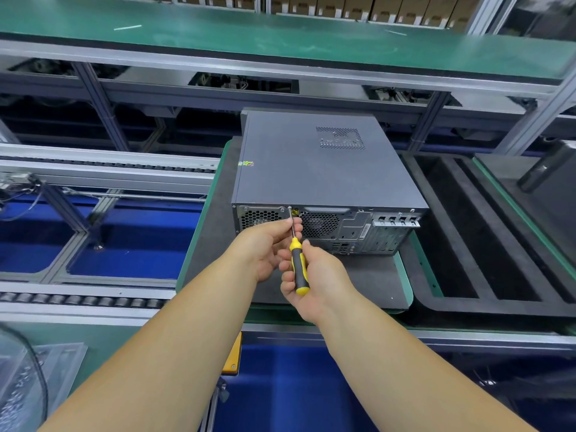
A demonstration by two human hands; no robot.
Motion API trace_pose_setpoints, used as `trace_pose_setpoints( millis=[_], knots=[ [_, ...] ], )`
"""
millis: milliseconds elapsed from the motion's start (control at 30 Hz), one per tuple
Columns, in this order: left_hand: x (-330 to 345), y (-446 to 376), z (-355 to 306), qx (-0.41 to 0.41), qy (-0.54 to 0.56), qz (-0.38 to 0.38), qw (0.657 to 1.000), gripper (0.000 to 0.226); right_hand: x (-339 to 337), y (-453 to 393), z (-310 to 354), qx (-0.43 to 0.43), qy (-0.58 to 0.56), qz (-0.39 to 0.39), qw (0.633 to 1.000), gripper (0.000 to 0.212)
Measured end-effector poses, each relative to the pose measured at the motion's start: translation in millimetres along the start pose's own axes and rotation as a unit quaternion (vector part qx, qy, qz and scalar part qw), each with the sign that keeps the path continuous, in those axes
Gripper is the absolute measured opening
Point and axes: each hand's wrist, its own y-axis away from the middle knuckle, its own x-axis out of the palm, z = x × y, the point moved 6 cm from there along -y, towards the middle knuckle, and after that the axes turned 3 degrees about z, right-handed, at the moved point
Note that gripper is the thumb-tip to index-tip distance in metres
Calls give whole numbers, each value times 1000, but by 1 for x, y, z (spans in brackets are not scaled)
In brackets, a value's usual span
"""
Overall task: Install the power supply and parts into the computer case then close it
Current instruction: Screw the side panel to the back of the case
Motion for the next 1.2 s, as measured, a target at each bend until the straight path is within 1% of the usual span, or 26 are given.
trace_pose_setpoints(
  millis=[133, 167, 300, 400, 500, 567, 700, 767, 833, 900, 1000, 1067, 1200],
  knots=[
    [-2, -3, -1, 8, -10, -12, 1000, 12, 2, 2, -1, -23, 5, 17, 1000, 22],
    [-3, -4, 0, 9, -12, -13, 1000, 11, 1, 3, -1, -23, 7, 14, 1000, 21],
    [-5, -4, 2, -5, -9, -19, 1000, 13, 2, 3, -1, -6, 17, 0, 1000, 29],
    [-4, -3, 2, -13, 2, 1, 1000, 19, -1, 2, 0, -5, 32, -16, 999, 39],
    [-2, -2, 0, -3, -7, 5, 1000, 17, -2, 0, 1, -7, 25, -9, 1000, 47],
    [-1, -2, 0, 5, -11, -4, 1000, 14, 0, -1, 1, -10, 12, -1, 1000, 44],
    [-3, -6, 1, 7, -2, -18, 1000, 11, 0, 0, 2, -34, 18, 6, 999, 23],
    [-4, -6, 2, -2, -3, -25, 1000, 10, 0, 1, 2, -33, 24, 0, 999, 25],
    [-5, -5, 4, -12, -5, -26, 1000, 12, 0, 1, 2, -23, 31, -12, 999, 33],
    [-5, -6, 4, -15, 3, -14, 1000, 16, 0, 0, 2, -15, 33, -23, 999, 40],
    [-4, -7, 2, -5, -10, 3, 1000, 16, 0, -1, 0, -2, 16, -16, 1000, 43],
    [-3, -8, -1, 6, -16, -5, 1000, 13, 2, -2, -1, -2, 3, -2, 1000, 40],
    [-3, -9, -3, 17, -10, -19, 1000, 10, 1, -2, 0, -29, 14, 8, 999, 22]
  ],
)
